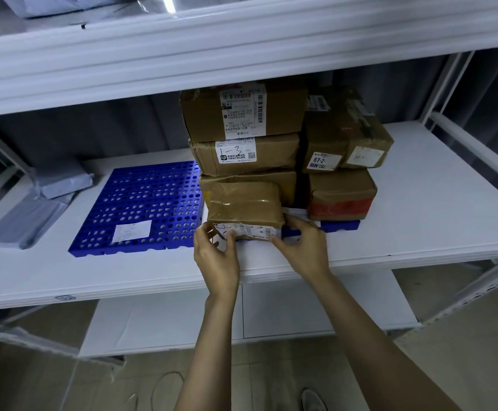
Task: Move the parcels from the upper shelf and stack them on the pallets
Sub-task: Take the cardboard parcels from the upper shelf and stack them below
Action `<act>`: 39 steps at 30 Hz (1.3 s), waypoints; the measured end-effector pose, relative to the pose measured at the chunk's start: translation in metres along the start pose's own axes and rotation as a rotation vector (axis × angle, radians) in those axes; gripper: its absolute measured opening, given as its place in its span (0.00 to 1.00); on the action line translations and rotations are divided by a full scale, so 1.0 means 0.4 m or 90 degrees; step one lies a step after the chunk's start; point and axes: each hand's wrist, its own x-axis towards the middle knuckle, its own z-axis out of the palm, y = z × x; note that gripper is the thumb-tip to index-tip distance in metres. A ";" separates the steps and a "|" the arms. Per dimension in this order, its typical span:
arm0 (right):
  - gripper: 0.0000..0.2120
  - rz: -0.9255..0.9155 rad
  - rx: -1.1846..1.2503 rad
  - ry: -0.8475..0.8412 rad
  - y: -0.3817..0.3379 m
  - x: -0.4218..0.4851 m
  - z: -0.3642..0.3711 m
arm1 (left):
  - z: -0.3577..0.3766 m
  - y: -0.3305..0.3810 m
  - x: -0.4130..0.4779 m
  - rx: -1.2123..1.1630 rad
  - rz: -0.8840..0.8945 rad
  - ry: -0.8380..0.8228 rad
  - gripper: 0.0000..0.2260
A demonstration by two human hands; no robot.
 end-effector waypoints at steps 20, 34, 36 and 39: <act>0.12 -0.038 0.085 0.019 -0.033 0.009 0.000 | -0.008 0.012 -0.016 -0.083 -0.010 -0.037 0.17; 0.15 -0.004 0.126 -0.012 -0.009 -0.014 -0.003 | -0.019 0.007 -0.029 -0.048 -0.031 -0.037 0.22; 0.16 0.011 0.122 -0.021 -0.004 -0.014 -0.001 | -0.021 0.003 -0.029 -0.043 -0.031 -0.034 0.25; 0.16 0.017 0.122 -0.028 -0.002 -0.014 -0.001 | -0.031 0.009 -0.033 -0.038 -0.004 -0.020 0.30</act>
